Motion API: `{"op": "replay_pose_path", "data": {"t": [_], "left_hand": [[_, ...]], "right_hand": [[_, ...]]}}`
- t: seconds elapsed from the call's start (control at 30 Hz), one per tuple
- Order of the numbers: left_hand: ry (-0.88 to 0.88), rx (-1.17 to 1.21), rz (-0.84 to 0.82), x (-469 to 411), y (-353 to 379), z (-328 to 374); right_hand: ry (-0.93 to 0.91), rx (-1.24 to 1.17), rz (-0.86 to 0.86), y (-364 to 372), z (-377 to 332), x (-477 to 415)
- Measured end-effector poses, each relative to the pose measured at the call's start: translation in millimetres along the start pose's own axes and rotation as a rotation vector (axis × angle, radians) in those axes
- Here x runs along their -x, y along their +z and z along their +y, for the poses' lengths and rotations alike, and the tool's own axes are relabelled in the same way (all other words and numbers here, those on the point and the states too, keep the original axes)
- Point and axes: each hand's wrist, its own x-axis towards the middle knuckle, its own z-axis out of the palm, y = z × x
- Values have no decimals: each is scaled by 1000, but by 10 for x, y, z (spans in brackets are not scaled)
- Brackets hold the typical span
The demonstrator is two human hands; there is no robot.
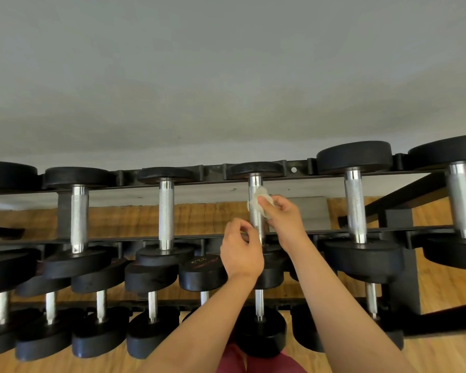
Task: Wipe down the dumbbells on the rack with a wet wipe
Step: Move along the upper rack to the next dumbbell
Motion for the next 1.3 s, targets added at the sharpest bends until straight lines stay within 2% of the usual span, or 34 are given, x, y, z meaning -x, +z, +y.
{"op": "replay_pose_path", "data": {"t": [0.1, 0.27, 0.43, 0.57, 0.67, 0.9, 1.07, 1.2, 1.3], "left_hand": [[-2, 0, 4, 1, 0, 11], [-11, 7, 5, -2, 12, 2], [-12, 5, 1, 6, 0, 10], [-12, 14, 6, 6, -3, 15], [-11, 23, 2, 9, -8, 15], [-21, 20, -1, 10, -12, 26], [-24, 14, -4, 12, -9, 26], [-23, 16, -4, 18, -12, 26], [-19, 15, -1, 13, -13, 35]], "right_hand": [[6, -43, 80, 14, 2, 1], [-1, 10, 37, 101, -33, -14], [28, -82, 154, 129, -49, 6], [-8, 76, -60, -64, -42, 75], [-4, 180, -143, -173, -28, 113], [-42, 123, 22, -104, 36, 142], [-55, 153, -15, -3, -61, 96], [-56, 79, 79, 12, -14, 82], [-38, 67, 54, 18, -44, 81]]}}
